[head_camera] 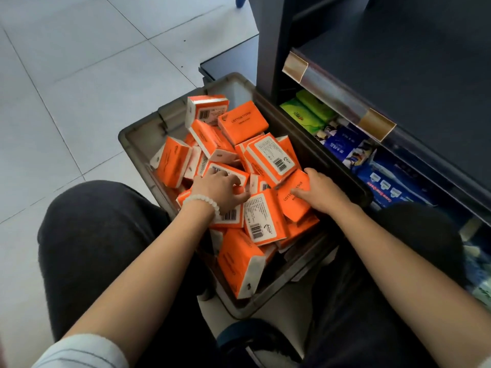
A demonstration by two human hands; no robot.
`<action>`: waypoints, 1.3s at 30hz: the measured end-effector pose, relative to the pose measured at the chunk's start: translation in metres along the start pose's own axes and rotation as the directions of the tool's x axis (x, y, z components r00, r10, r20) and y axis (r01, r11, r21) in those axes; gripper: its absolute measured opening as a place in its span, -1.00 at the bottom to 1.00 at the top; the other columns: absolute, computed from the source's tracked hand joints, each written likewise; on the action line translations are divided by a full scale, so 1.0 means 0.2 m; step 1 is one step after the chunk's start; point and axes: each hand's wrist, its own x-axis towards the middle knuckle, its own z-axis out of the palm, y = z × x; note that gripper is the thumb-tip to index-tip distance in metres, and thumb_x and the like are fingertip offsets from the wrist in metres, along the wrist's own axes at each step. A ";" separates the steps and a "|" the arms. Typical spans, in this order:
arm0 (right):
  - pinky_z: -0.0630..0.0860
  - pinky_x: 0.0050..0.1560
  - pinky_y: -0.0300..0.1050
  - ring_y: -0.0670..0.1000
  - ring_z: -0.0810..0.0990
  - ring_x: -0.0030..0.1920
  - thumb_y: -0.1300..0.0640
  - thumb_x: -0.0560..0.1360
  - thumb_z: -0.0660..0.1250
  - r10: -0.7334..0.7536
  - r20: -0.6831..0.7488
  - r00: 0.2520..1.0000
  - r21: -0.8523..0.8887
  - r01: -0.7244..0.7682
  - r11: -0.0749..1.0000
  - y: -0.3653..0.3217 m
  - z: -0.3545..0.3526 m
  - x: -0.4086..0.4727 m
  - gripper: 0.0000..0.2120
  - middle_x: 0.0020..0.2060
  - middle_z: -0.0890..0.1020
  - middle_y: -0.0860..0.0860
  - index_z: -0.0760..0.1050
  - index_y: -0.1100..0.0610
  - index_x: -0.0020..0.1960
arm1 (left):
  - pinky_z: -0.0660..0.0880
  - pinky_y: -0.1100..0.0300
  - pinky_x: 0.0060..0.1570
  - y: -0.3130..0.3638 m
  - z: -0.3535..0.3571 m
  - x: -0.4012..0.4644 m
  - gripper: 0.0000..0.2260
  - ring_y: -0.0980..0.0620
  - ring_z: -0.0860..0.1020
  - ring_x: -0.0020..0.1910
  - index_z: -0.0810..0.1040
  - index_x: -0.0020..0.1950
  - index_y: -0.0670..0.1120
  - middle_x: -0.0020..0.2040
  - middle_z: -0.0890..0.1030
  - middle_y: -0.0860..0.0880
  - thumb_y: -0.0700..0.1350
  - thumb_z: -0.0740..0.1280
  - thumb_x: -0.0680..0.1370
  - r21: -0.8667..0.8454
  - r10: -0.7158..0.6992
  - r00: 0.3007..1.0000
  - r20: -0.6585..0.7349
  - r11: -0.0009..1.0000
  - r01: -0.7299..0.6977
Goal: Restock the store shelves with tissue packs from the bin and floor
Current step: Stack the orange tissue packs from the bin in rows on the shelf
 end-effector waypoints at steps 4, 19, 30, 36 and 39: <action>0.38 0.23 0.06 0.16 0.42 0.28 -0.11 0.48 0.33 0.040 0.007 0.999 0.047 -0.040 0.998 0.00 0.02 0.02 -0.39 0.29 0.43 0.16 0.27 0.16 0.41 | 0.41 -0.08 0.20 -0.01 0.02 0.00 -0.50 -0.03 0.34 0.31 0.44 0.30 0.11 0.26 0.49 -0.01 0.35 0.10 0.50 -0.023 0.016 0.999 -0.038 1.000 -0.017; 0.39 0.10 -0.07 0.12 0.49 0.20 -0.03 0.47 0.38 0.109 0.079 0.991 0.233 -0.125 0.964 0.01 0.12 -0.02 -0.51 0.23 0.51 0.13 0.34 0.19 0.28 | 0.40 -0.01 0.18 -0.05 0.05 -0.11 -0.51 -0.03 0.42 0.21 0.41 0.33 0.09 0.20 0.47 -0.01 0.28 0.24 0.47 -0.085 0.083 0.976 -0.201 0.991 -0.101; 0.43 0.07 -0.05 0.09 0.50 0.18 0.04 0.41 0.45 0.053 -0.066 0.996 0.290 -0.031 0.957 -0.04 -0.05 -0.17 -0.51 0.19 0.53 0.10 0.40 0.14 0.27 | 0.51 0.04 0.02 0.08 -0.09 -0.17 -0.60 -0.02 0.44 0.25 0.47 0.28 0.09 0.28 0.45 0.02 0.21 0.27 0.49 -0.022 0.161 0.947 -0.280 0.985 -0.174; 0.42 0.03 -0.15 -0.01 0.50 0.09 0.03 0.39 0.48 0.096 -0.409 0.908 0.472 0.120 0.874 0.01 -0.41 -0.34 -0.54 0.09 0.54 0.03 0.45 0.12 0.22 | 0.41 0.11 -0.07 0.26 -0.39 -0.24 -0.61 -0.05 0.49 0.14 0.45 0.29 0.08 0.22 0.46 -0.01 0.20 0.25 0.52 -0.147 0.158 0.884 -0.441 0.958 -0.245; 0.44 0.02 -0.16 -0.03 0.52 0.05 0.04 0.35 0.50 0.140 -0.535 0.833 0.517 0.192 0.834 0.08 -0.65 -0.41 -0.60 0.01 0.54 -0.02 0.48 0.07 0.13 | 0.46 0.08 -0.02 0.38 -0.59 -0.20 -0.62 -0.04 0.49 0.10 0.46 0.27 0.07 0.16 0.47 -0.02 0.19 0.27 0.51 -0.220 0.190 0.843 -0.503 0.915 -0.338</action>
